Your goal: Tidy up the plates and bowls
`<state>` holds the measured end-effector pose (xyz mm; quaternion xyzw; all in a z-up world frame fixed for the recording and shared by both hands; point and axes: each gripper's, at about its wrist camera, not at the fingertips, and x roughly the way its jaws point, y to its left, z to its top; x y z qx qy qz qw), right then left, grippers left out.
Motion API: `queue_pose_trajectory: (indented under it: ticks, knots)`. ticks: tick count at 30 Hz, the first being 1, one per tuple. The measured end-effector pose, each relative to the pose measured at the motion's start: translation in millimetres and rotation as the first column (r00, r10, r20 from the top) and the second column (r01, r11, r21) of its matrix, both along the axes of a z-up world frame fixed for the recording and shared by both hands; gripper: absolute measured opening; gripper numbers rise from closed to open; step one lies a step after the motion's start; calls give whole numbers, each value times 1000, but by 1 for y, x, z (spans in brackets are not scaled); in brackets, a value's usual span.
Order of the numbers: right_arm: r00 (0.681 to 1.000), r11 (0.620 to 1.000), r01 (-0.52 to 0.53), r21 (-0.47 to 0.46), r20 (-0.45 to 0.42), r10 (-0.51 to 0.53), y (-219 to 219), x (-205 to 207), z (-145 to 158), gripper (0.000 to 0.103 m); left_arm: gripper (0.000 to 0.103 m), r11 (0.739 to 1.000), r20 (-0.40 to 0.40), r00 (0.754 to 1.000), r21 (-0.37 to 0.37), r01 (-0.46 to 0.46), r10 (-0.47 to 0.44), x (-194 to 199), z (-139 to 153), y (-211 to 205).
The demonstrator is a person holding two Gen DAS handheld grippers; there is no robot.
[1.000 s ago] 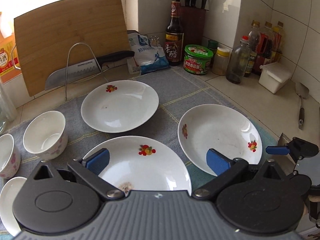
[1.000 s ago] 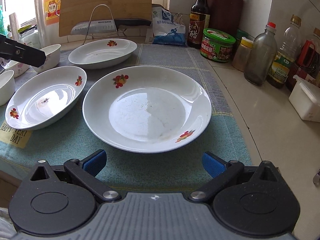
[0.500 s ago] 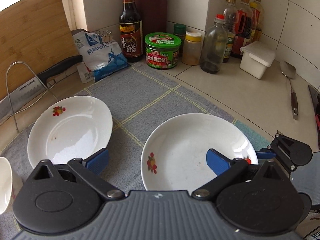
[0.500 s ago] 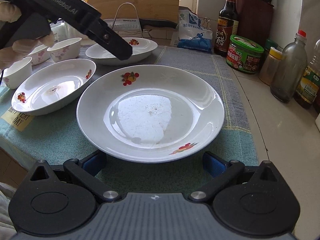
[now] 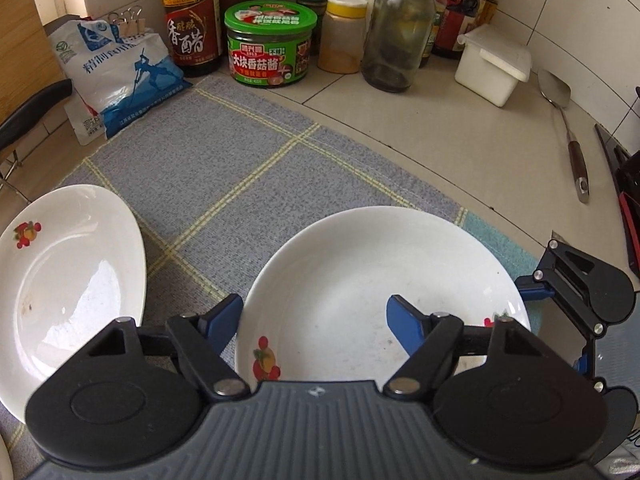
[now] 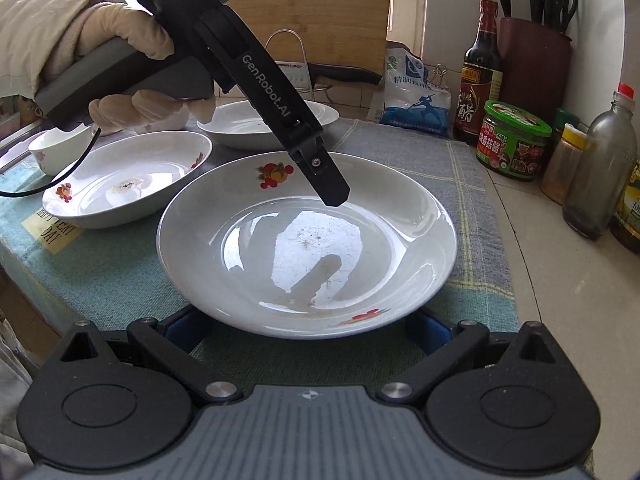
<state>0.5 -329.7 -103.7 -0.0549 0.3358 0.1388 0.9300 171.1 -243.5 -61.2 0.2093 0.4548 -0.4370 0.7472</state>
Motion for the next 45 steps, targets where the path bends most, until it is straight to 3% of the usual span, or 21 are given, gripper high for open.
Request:
queue_pose_trajectory:
  ticks: [10, 20, 33, 45]
  knots:
    - [1000, 1000, -10, -1, -10, 10, 1, 3, 0, 103, 75, 999, -52, 998, 16, 38, -37, 12, -7, -6]
    - [999, 1000, -16, -8, -47, 16, 1, 8, 4, 103, 75, 999, -55, 997, 13, 48, -47, 14, -4, -8]
    - [999, 999, -33, -31, -22, 32, -23, 32, 22, 103, 75, 999, -20, 999, -33, 25, -26, 36, 10, -26]
    - [999, 999, -32, -44, -22, 31, -51, 73, 18, 103, 75, 998, 5, 1000, -59, 9, -9, 75, 8, -58]
